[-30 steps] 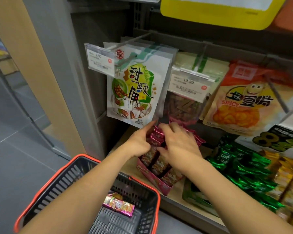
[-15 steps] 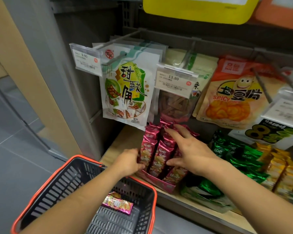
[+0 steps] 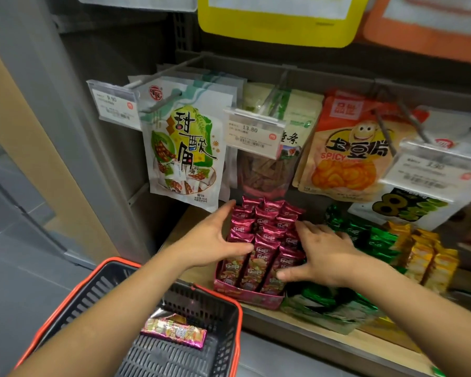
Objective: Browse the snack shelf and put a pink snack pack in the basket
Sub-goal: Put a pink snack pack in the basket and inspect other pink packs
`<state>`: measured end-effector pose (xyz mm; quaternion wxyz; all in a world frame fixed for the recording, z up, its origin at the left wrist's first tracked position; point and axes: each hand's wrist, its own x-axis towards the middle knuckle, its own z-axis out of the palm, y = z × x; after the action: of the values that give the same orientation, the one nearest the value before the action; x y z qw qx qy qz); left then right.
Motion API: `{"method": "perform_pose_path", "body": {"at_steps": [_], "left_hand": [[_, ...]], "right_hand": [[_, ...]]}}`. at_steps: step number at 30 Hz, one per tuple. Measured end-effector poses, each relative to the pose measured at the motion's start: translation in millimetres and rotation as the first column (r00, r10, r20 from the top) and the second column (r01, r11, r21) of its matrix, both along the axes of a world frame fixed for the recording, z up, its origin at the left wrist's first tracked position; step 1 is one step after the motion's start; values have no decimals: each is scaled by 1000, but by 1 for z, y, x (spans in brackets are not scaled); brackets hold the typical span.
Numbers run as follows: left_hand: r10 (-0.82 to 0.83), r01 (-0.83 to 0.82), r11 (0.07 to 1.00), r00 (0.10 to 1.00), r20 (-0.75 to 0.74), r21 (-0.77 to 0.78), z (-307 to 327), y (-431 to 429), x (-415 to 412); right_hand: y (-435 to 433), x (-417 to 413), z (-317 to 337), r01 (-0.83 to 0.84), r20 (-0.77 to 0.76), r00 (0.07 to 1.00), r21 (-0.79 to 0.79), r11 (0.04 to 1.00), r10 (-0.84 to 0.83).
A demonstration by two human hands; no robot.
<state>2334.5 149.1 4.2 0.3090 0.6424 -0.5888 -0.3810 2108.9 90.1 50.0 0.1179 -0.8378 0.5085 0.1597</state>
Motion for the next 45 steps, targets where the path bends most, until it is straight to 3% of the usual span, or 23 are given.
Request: {"method": "perform_pose_path", "body": {"at_steps": [2, 4, 8, 10, 14, 17, 27, 33, 39, 45], "left_hand": [[19, -17, 998, 999, 43, -57, 5, -9, -17], [45, -23, 994, 979, 200, -111, 4, -19, -24], [-9, 9, 1000, 899, 438, 2, -4, -30, -28], [-54, 39, 998, 871, 489, 39, -8, -32, -30], [-14, 58, 996, 842, 539, -66, -7, -34, -26], [-64, 115, 992, 835, 546, -59, -7, -36, -27], [-47, 119, 989, 818, 573, -88, -5, -43, -33], [-52, 219, 967, 673, 738, -132, -1, -39, -33], [-235, 324, 945, 578, 782, 45, 4, -30, -34], [-254, 355, 934, 551, 794, 53, 11, -29, -37]], "right_hand": [[-8, 4, 0, 106, 155, 981, 85, 991, -118], [-17, 8, 1, 172, 279, 937, 160, 972, -212], [-34, 19, -2, 239, 427, 829, 312, 919, -361], [-38, 22, -6, 232, 445, 827, 287, 929, -344], [-38, 17, -17, 237, 367, 911, -86, 968, -190], [-39, 16, -22, 243, 397, 907, -212, 946, -144], [-49, 12, -23, 202, 384, 917, -217, 955, -107], [-53, 4, -14, 71, 236, 971, -162, 984, -31], [-16, -17, -19, -118, 165, 973, -259, 959, 164], [-4, -24, -32, 10, 82, 997, -194, 981, 6]]}}
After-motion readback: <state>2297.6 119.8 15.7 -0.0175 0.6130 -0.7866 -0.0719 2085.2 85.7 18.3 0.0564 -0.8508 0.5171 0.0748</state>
